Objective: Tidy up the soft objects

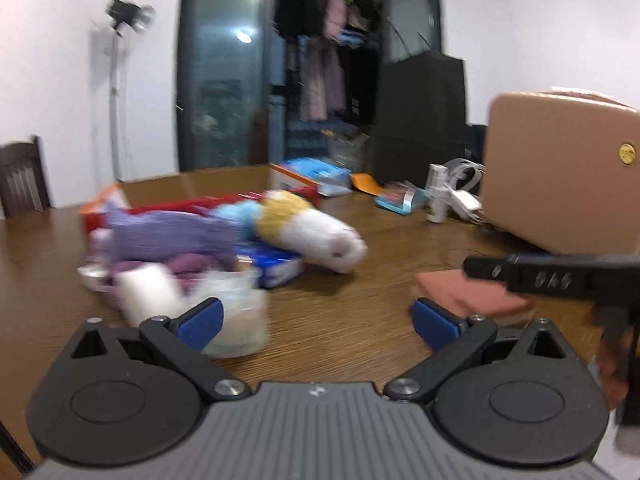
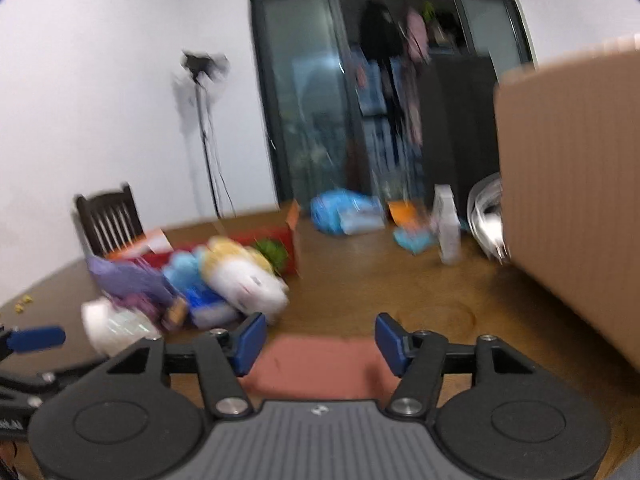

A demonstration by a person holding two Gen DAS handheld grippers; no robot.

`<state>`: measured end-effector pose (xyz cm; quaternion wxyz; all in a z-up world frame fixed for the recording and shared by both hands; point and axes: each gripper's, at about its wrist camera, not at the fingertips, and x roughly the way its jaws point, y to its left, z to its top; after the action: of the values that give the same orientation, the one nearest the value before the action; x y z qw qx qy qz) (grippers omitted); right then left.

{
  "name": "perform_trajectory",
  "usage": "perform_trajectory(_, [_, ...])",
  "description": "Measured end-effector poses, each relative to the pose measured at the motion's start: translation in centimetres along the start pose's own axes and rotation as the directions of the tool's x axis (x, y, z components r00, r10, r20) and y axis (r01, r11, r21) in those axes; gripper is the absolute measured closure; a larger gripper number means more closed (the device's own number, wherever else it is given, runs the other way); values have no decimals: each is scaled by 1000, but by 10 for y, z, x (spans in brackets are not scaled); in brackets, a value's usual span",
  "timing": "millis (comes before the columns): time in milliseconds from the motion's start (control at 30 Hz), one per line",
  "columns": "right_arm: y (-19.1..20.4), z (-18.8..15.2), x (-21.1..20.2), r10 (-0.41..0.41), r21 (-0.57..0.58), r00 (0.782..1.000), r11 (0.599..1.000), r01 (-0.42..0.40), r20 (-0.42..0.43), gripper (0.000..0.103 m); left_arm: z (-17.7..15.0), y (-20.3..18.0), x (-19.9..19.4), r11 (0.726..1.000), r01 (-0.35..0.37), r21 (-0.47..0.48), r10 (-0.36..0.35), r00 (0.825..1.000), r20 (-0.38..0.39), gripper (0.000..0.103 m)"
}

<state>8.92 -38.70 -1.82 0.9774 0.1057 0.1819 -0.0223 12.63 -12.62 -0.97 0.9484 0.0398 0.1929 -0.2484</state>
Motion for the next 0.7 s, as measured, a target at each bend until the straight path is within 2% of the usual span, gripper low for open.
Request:
perform_trajectory(33, [-7, -2, 3, -4, 22, 1000, 1000, 4, -13, 51, 2, -4, 7, 1000, 27, -10, -27, 1000, -14, 3])
perform_trajectory(67, [-13, -4, 1, -4, 44, 1000, 999, 4, -5, 56, 6, -8, 16, 998, 65, -26, -66, 997, -32, 5])
perform_trajectory(233, [-44, -2, -4, -29, 95, 1000, 995, 29, 0, 57, 22, -25, 57, 975, 191, -115, -204, 972, -114, 17])
perform_trajectory(333, [-55, 2, -6, -20, 138, 1000, 990, 21, -10, 57, 28, -37, 82, 961, 218, -167, -247, 953, -176, 32])
perform_trajectory(433, [-62, 8, -15, -47, 144, 999, 989, 46, 1, 55, 28, -46, 99, 943, 253, -215, -298, 930, -216, 36])
perform_trajectory(533, [-76, 6, -7, -72, 143, 995, 986, 81, -70, 55, 26, -54, 108, 934, 274, -228, -326, 916, -234, 44])
perform_trajectory(600, [-86, 0, -4, -41, 183, 995, 981, 57, -90, 55, 27, -56, 108, 922, 302, -240, -356, 906, -228, 56])
perform_trajectory(667, [-90, 0, -2, -4, 216, 996, 976, 24, -95, 62, 29, -55, 108, 908, 333, -256, -391, 892, -227, 77])
perform_trajectory(700, [-90, 1, -1, 6, 225, 995, 974, 17, -100, 63, 31, -54, 107, 902, 345, -260, -404, 887, -225, 80])
